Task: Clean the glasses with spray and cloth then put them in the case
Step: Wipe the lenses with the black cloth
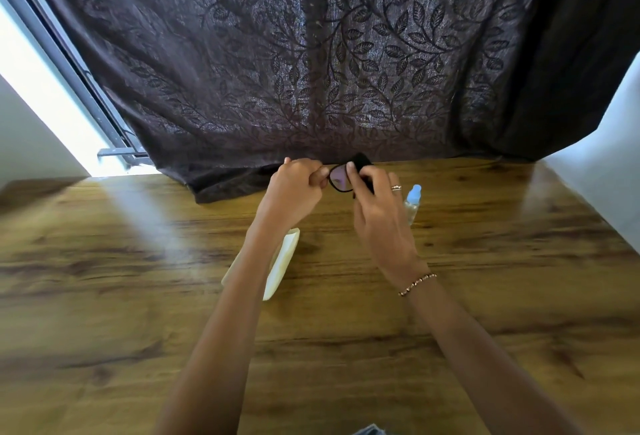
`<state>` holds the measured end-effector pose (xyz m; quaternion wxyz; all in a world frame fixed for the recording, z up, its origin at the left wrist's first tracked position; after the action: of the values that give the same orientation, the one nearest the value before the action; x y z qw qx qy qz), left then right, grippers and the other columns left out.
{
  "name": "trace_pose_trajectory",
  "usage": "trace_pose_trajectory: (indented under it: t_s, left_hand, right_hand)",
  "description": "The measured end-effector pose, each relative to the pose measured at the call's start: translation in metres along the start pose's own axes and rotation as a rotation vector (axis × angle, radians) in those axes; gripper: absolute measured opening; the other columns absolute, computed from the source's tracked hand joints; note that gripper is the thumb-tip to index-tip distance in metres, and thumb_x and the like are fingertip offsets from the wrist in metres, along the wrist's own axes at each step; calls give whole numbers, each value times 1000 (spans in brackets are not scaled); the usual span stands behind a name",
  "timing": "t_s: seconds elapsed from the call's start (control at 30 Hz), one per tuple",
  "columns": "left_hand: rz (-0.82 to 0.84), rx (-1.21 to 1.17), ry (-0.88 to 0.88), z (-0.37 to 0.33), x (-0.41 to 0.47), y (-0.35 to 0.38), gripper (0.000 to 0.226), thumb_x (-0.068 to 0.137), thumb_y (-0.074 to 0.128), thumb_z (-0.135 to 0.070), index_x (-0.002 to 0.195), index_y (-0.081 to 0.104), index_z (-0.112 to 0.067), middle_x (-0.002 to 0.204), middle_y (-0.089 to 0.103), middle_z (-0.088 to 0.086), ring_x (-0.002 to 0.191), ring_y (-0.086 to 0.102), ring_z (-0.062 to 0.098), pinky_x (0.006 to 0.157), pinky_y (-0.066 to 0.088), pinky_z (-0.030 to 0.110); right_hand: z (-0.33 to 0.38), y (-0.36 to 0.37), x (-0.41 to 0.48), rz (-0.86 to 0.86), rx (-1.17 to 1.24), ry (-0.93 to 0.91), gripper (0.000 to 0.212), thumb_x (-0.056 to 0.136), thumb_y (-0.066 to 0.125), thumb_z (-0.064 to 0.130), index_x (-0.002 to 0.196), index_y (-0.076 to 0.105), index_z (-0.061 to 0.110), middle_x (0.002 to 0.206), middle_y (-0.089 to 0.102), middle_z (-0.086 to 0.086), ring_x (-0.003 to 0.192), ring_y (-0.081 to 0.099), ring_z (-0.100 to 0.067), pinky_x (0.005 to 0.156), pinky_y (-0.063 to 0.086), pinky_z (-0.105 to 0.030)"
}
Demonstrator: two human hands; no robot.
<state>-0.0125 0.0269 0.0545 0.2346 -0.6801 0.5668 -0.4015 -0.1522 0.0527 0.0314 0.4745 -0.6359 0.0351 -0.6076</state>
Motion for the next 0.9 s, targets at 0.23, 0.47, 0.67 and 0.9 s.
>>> trace_pose_trajectory:
  t_s: [0.23, 0.47, 0.67, 0.9]
  left_hand:
    - [33, 3, 24, 0, 0, 3, 26, 93, 48, -11, 67, 55, -13, 69, 55, -2, 75, 56, 27, 71, 39, 32]
    - [37, -18, 2, 4, 1, -5, 27, 95, 47, -15, 71, 60, -12, 76, 65, 7, 76, 59, 26, 73, 48, 39]
    - [92, -5, 2, -1, -1, 2, 27, 95, 48, -16, 72, 61, -12, 73, 61, 4, 73, 57, 24, 66, 43, 32]
    - [108, -4, -7, 3, -1, 7, 30, 93, 49, -11, 64, 54, -19, 67, 56, -2, 71, 53, 20, 66, 40, 30]
  right_hand:
    - [16, 8, -10, 96, 27, -125, 48, 83, 61, -9, 131, 54, -5, 106, 59, -14, 94, 42, -20, 82, 53, -30]
    - [1, 0, -11, -11, 36, -49, 37, 87, 55, -5, 123, 61, -6, 100, 61, -15, 92, 44, -20, 83, 46, -27]
    - [6, 3, -3, 19, 25, -69, 43, 85, 58, -11, 129, 56, -6, 105, 60, -16, 93, 48, -24, 82, 51, -31]
    - [12, 4, -15, 59, 21, -140, 37, 89, 50, -1, 125, 59, -7, 100, 60, -15, 95, 43, -20, 83, 52, -30]
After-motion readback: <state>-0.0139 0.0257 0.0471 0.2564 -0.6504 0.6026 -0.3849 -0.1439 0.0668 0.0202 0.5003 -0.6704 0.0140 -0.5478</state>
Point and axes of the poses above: each hand's wrist, its own x-axis towards the middle knuckle, its own y-axis out of the palm, z = x × y, the point moved 6 cm from there along x, towards the middle knuckle
